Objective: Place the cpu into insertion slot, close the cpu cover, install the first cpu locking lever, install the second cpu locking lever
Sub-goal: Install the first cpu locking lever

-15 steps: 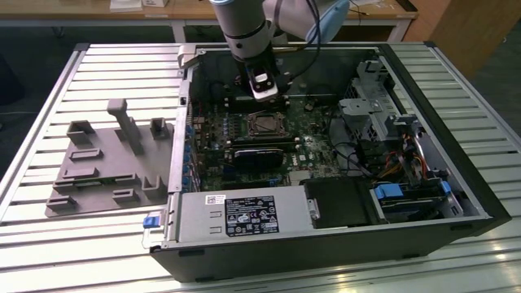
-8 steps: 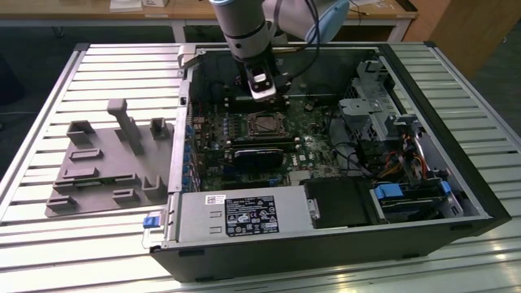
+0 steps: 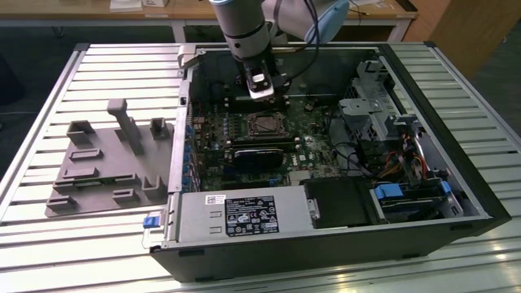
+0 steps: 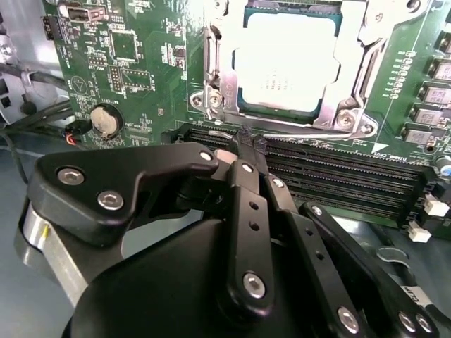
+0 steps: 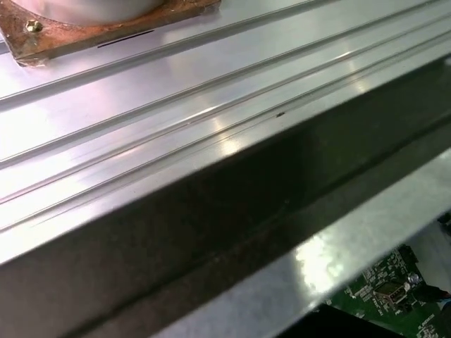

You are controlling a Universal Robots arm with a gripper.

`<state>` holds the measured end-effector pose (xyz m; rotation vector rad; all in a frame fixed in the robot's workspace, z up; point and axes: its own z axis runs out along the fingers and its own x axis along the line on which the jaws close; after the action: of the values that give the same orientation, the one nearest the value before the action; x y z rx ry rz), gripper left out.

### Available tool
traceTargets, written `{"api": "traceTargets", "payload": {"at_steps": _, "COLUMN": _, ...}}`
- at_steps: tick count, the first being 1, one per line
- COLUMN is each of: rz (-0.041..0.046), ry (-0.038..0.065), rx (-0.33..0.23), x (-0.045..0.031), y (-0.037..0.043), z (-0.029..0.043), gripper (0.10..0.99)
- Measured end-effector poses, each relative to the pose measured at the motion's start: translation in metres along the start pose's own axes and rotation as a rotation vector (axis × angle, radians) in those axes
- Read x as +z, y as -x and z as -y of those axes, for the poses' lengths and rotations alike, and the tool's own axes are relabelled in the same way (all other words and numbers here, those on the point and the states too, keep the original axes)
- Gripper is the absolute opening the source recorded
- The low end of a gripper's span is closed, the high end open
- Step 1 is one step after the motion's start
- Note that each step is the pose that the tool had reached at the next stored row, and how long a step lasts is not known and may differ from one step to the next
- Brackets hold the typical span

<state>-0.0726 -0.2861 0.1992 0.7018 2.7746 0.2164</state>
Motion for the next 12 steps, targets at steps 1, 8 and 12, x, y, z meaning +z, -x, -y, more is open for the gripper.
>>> {"api": "traceTargets", "payload": {"at_steps": 1, "rz": 0.001, "ry": -0.001, "rx": 0.004, "x": 0.0004, "y": -0.0001, "z": 0.0001, "gripper": 0.106}}
{"api": "traceTargets", "payload": {"at_steps": 8, "rz": 0.0074, "ry": -0.009, "rx": 0.029, "x": 0.0032, "y": -0.0008, "z": 0.0007, "gripper": 0.106}}
{"api": "traceTargets", "payload": {"at_steps": 12, "rz": 0.0111, "ry": -0.013, "rx": 0.042, "x": 0.005, "y": -0.0012, "z": 0.0011, "gripper": 0.106}}
